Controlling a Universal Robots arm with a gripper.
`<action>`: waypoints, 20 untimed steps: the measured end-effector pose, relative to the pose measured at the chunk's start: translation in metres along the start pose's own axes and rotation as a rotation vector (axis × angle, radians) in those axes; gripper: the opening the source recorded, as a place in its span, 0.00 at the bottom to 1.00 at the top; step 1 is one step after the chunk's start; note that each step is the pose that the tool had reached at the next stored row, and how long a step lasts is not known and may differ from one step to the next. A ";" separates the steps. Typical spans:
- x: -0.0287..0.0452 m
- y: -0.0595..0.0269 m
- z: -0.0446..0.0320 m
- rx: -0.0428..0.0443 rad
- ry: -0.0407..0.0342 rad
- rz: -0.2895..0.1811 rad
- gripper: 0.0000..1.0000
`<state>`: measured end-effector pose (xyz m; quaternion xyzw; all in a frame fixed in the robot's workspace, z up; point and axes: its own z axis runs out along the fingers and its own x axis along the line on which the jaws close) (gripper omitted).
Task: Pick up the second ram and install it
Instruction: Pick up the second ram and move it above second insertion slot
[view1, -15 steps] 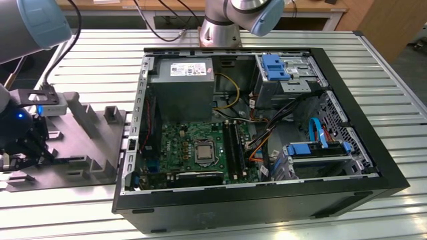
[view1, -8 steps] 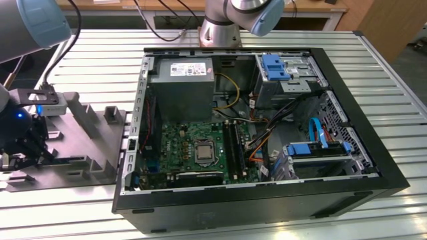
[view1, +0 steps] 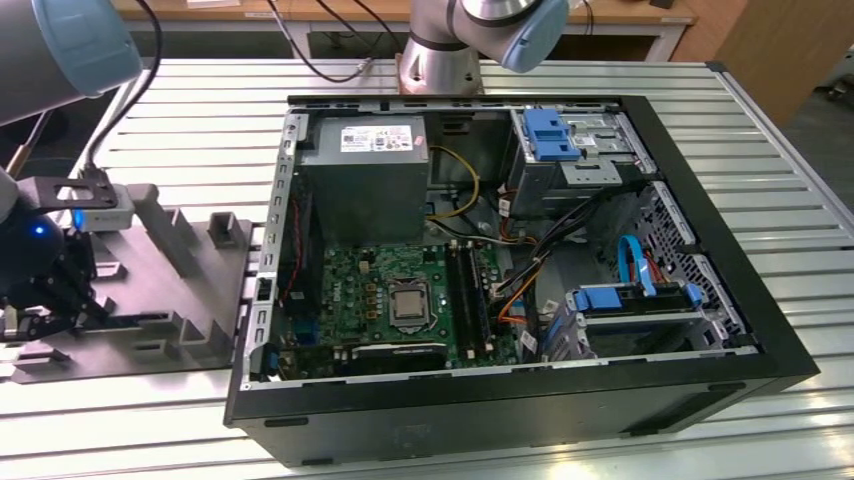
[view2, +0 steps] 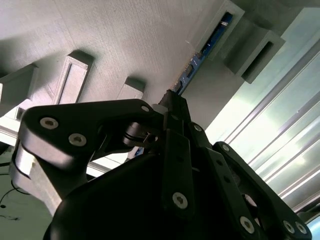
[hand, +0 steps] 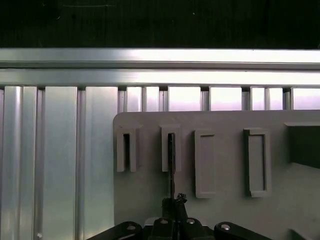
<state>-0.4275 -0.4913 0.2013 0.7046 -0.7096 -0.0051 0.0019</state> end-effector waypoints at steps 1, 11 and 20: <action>-0.0001 0.0000 -0.0004 0.0001 -0.0031 0.000 0.12; -0.0002 0.0001 -0.0111 0.0004 -0.0051 0.001 0.12; -0.0003 0.0003 -0.0333 0.0005 -0.0057 0.007 0.12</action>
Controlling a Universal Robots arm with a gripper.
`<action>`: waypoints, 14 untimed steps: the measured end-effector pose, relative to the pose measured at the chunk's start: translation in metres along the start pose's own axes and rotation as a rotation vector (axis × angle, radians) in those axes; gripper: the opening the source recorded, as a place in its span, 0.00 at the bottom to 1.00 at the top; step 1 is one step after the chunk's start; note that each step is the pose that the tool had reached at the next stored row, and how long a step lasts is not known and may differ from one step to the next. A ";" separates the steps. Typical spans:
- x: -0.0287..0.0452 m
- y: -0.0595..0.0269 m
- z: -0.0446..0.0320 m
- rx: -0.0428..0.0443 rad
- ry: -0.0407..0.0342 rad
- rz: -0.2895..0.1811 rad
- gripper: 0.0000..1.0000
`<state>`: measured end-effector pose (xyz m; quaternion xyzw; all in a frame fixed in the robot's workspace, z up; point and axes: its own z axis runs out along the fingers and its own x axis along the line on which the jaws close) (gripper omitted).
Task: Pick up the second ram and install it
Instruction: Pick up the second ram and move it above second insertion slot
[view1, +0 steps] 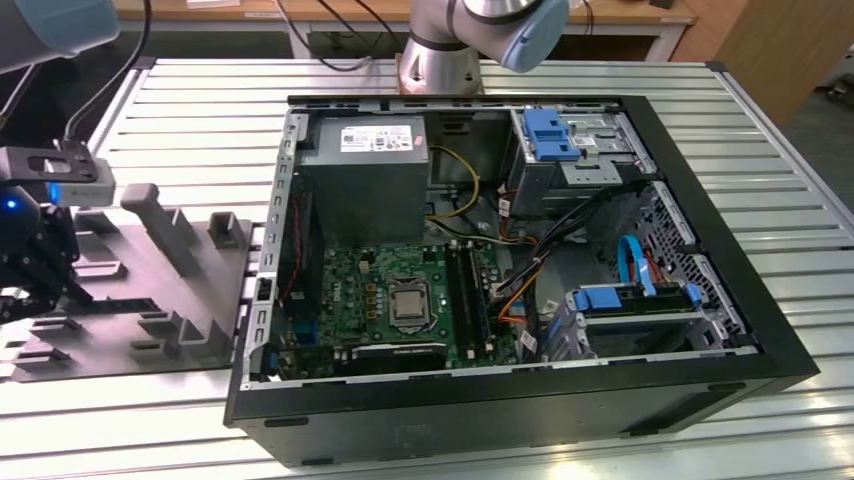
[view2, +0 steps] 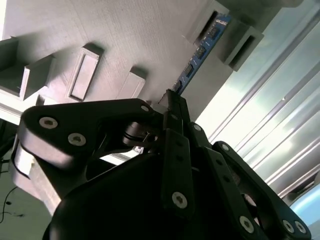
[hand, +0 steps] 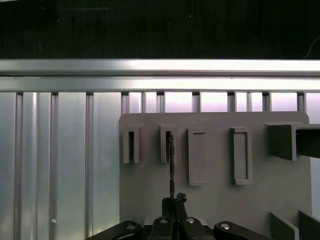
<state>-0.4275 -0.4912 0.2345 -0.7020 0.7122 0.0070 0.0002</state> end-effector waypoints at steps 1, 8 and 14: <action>0.0000 0.0001 -0.0029 -0.0001 0.0001 0.001 0.12; -0.0002 0.0002 -0.0238 0.0002 -0.0003 0.011 0.12; -0.0004 0.0004 -0.0434 0.0001 -0.0008 0.016 0.12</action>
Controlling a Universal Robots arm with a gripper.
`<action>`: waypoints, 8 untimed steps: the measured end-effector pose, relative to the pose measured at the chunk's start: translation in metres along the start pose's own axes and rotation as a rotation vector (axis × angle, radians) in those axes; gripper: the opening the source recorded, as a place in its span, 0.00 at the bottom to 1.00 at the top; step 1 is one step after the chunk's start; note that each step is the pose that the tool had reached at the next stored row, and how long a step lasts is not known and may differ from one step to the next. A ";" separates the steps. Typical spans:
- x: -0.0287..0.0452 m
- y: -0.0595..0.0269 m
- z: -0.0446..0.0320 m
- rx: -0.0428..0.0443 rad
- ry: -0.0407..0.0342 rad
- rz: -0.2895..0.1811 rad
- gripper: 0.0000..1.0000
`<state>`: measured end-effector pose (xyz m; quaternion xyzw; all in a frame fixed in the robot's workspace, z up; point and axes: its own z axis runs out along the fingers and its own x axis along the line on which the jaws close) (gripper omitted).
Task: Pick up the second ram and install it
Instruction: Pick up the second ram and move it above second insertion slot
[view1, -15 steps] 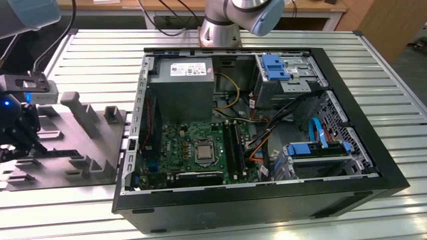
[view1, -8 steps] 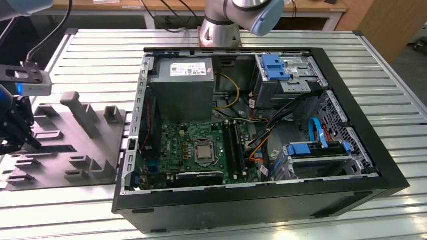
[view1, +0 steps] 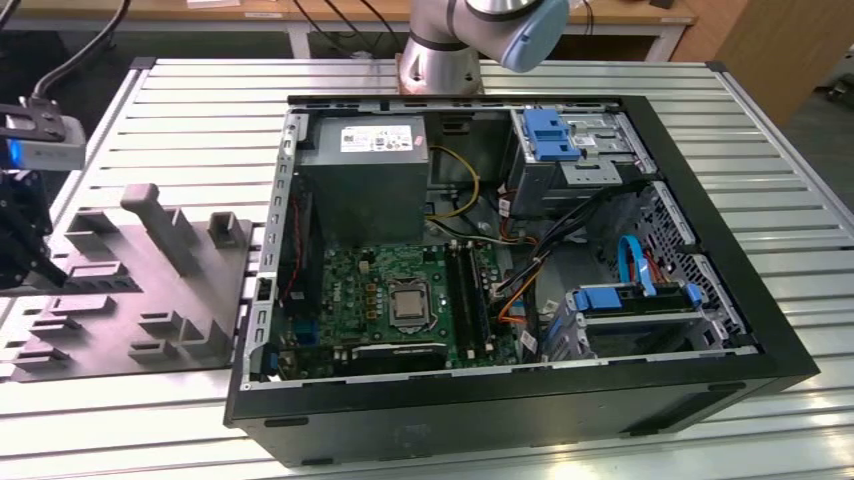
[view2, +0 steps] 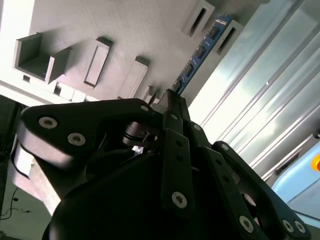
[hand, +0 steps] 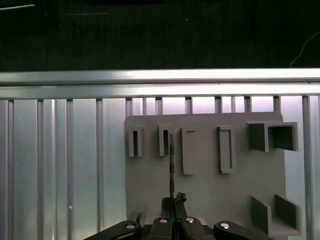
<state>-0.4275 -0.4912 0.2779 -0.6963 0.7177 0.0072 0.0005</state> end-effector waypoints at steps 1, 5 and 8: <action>0.0000 0.0000 -0.0037 0.0000 -0.0001 0.001 0.12; -0.0002 0.0001 -0.0176 0.0001 -0.0004 0.005 0.12; -0.0003 0.0002 -0.0286 0.0000 -0.0006 0.007 0.12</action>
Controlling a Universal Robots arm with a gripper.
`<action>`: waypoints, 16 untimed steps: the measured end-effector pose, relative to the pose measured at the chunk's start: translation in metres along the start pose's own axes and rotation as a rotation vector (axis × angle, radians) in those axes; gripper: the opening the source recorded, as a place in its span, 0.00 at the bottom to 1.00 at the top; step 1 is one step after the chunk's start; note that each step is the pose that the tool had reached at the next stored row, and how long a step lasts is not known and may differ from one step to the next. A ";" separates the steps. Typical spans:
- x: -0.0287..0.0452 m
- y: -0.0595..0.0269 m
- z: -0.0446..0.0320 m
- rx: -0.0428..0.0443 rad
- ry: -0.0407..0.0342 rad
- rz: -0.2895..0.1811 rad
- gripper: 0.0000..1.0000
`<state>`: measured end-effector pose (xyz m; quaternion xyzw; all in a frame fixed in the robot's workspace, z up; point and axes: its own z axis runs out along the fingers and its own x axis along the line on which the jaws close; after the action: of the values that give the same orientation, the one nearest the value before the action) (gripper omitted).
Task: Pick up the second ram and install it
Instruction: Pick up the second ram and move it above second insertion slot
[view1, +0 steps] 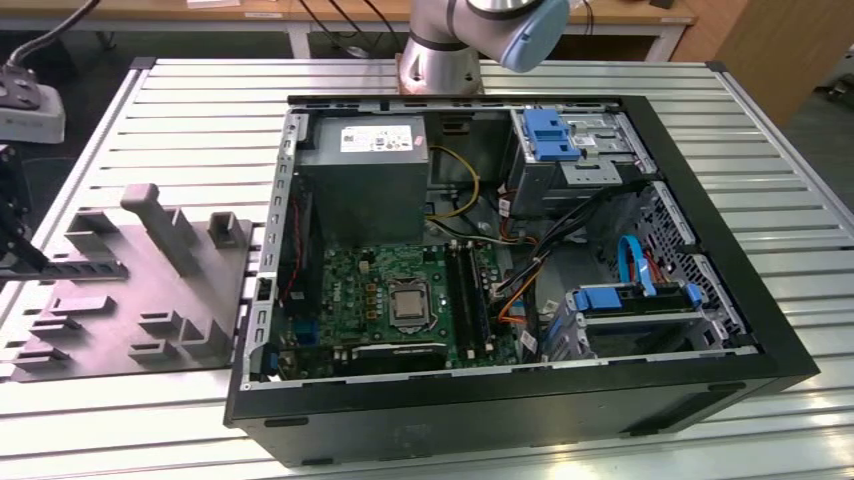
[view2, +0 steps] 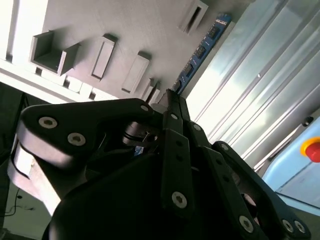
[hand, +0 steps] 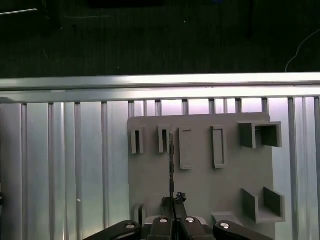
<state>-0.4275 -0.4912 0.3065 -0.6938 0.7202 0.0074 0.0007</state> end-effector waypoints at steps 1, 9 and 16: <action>-0.0001 0.0000 -0.0041 0.0000 -0.0002 0.001 0.12; -0.0004 0.0001 -0.0312 0.0001 -0.0025 0.003 0.12; -0.0006 0.0002 -0.0523 -0.0001 -0.0064 0.005 0.12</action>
<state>-0.4272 -0.4912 0.3588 -0.6919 0.7220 0.0097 0.0030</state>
